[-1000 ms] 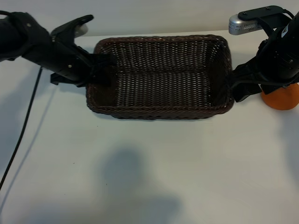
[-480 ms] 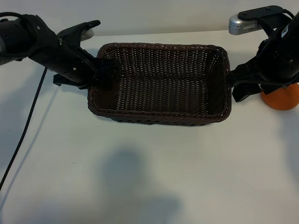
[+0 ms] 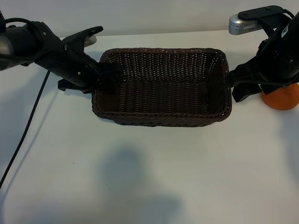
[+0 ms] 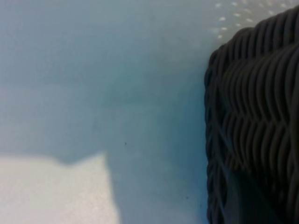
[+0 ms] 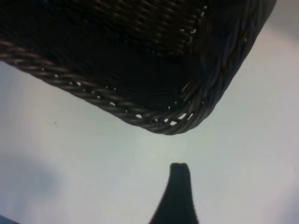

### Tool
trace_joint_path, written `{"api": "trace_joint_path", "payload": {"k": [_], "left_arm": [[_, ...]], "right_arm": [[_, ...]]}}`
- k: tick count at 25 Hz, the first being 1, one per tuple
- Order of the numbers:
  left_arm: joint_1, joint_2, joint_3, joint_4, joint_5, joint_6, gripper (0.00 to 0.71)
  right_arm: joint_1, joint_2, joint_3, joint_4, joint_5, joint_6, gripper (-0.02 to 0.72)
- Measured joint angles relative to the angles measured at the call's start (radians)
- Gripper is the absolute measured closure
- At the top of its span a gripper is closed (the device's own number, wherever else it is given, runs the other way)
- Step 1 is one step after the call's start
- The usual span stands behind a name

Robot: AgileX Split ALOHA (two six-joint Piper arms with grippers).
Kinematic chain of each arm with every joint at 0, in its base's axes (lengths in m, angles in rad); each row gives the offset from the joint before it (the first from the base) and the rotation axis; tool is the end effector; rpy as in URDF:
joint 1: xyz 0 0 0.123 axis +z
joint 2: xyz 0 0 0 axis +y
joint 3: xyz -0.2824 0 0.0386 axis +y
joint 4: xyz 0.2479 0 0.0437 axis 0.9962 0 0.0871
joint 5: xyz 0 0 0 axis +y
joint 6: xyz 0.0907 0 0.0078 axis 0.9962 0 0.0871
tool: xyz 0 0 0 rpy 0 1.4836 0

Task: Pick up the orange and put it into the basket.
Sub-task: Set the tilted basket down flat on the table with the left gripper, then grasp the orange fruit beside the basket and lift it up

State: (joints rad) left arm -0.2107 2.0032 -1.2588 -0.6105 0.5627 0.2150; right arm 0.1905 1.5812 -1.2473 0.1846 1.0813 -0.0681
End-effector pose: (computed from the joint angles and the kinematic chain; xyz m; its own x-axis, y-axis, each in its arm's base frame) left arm 0.3871 -0.1113 0.1488 -0.9436 -0.1039 -0.3145 0.0309 0.9178 -0.3959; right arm 0.3037 0.0736 0.2780 -0.9556 -0.1647 -0.2442 -0.2076 0.9647 0.1618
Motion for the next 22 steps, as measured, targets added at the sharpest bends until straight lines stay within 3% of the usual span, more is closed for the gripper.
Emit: {"api": "trace_joint_path", "payload": {"k": [8,11,14,16,22], "left_arm": [[0.0,0.0,0.0,-0.003,0.0,0.015,0.54],[0.0,0.0,-0.002,-0.022,0.001,0.015,0.385],[0.0,0.0,-0.006,-0.034,0.002,0.015,0.138],[0.0,-0.001,-0.007,-0.038,0.004,0.014,0.04],[0.0,-0.052,-0.007,-0.033,0.034,0.013,0.009]], "right_arm": [[0.0,0.0,0.0,0.0,0.0,0.0,0.108],[0.0,0.0,0.0,0.0,0.0,0.0,0.108],[0.0,0.0,0.0,0.0,0.0,0.0,0.108],[0.0,0.0,0.0,0.0,0.0,-0.001,0.108],[0.0,0.0,0.0,0.0,0.0,-0.001,0.108]]}}
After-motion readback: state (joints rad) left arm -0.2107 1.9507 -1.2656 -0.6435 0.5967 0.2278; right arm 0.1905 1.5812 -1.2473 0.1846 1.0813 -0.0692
